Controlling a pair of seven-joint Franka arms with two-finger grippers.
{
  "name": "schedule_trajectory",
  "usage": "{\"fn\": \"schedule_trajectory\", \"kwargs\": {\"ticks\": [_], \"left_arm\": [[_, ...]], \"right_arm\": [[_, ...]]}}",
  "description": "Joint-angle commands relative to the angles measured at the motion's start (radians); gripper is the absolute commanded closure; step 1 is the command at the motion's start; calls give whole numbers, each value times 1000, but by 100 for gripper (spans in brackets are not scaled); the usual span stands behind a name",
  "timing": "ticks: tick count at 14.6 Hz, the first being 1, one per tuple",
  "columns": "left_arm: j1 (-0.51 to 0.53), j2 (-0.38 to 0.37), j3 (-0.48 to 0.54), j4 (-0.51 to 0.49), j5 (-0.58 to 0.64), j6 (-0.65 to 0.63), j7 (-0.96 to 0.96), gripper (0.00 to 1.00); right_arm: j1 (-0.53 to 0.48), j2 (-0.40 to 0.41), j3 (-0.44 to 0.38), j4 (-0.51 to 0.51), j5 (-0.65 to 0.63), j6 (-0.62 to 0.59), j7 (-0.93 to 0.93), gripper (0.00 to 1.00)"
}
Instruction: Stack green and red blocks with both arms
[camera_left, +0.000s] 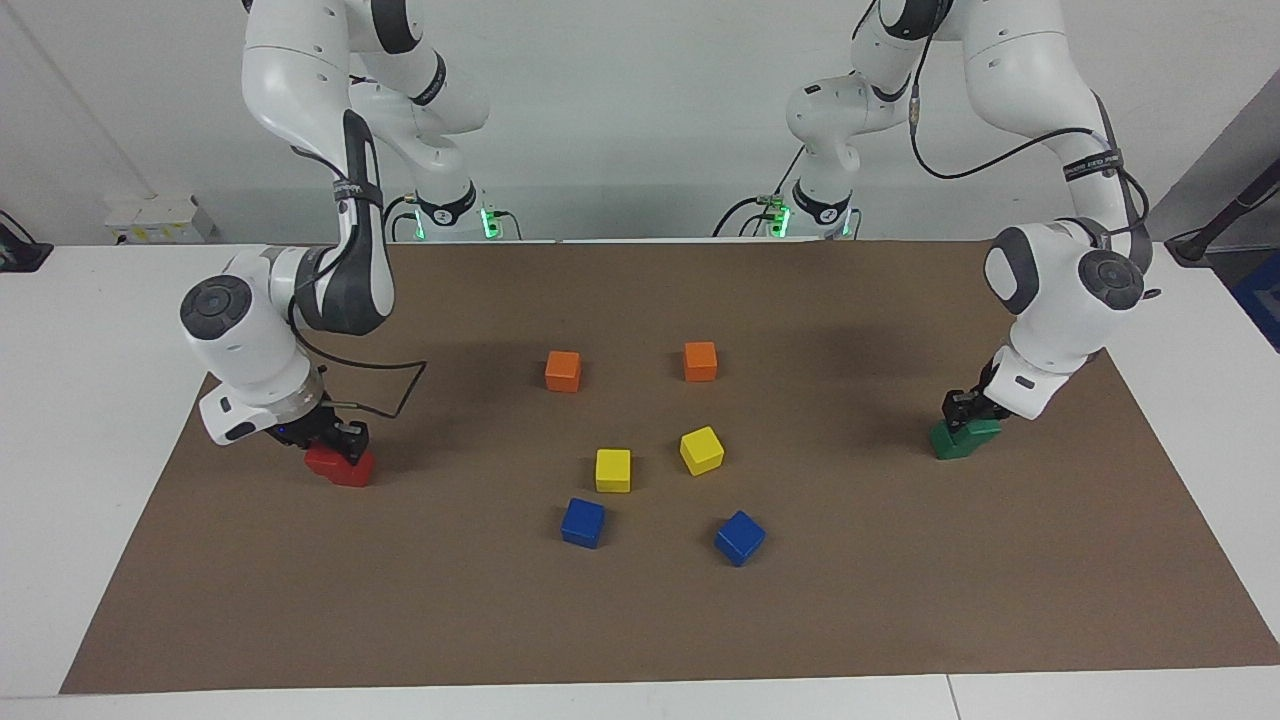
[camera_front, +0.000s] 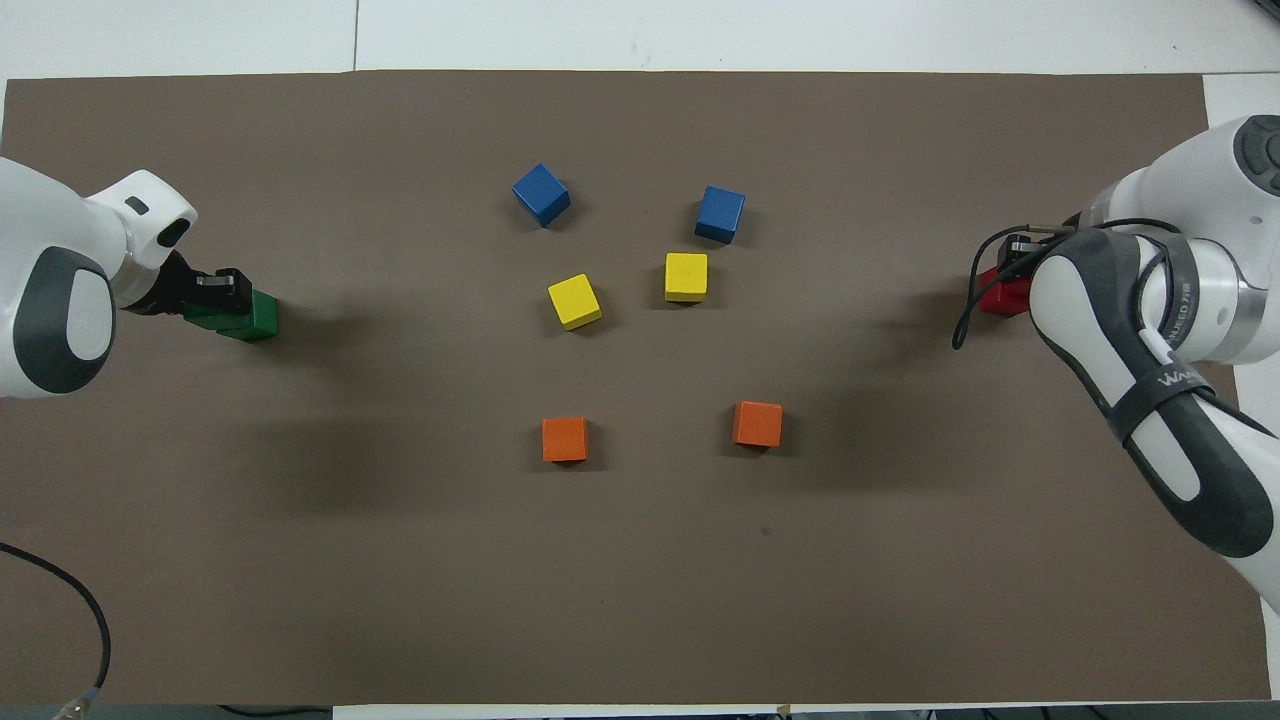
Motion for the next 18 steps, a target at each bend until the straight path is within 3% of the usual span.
{"fn": "schedule_trajectory", "kwargs": {"ticks": [1, 2, 4, 5, 6, 8, 9, 10, 18], "left_arm": [[-1, -15, 1, -41, -18, 29, 21, 100], [-1, -15, 1, -46, -18, 34, 21, 97], [-1, -16, 1, -55, -18, 51, 23, 41], [-1, -16, 1, -58, -18, 54, 30, 3], [-1, -16, 1, -58, -18, 53, 35, 0], [0, -19, 3, -55, -18, 45, 37, 0], [0, -24, 3, -50, -18, 39, 35, 0], [2, -33, 3, -49, -18, 33, 33, 0], [-9, -208, -12, 77, -16, -325, 30, 0]], "right_arm": [[-15, -10, 15, -29, 10, 40, 13, 100], [-15, -10, 15, -31, 10, 43, 13, 100], [-16, -10, 15, -31, 26, 44, 22, 100], [-15, -10, 15, -31, 60, 44, 23, 100], [-15, -10, 15, -32, 80, 46, 23, 100], [-12, -10, 14, -32, 82, 53, 36, 60], [-13, -10, 14, -32, 82, 57, 29, 11], [-13, -10, 14, -32, 82, 60, 26, 0], [-6, -21, 12, -17, 80, 34, 34, 0]]}}
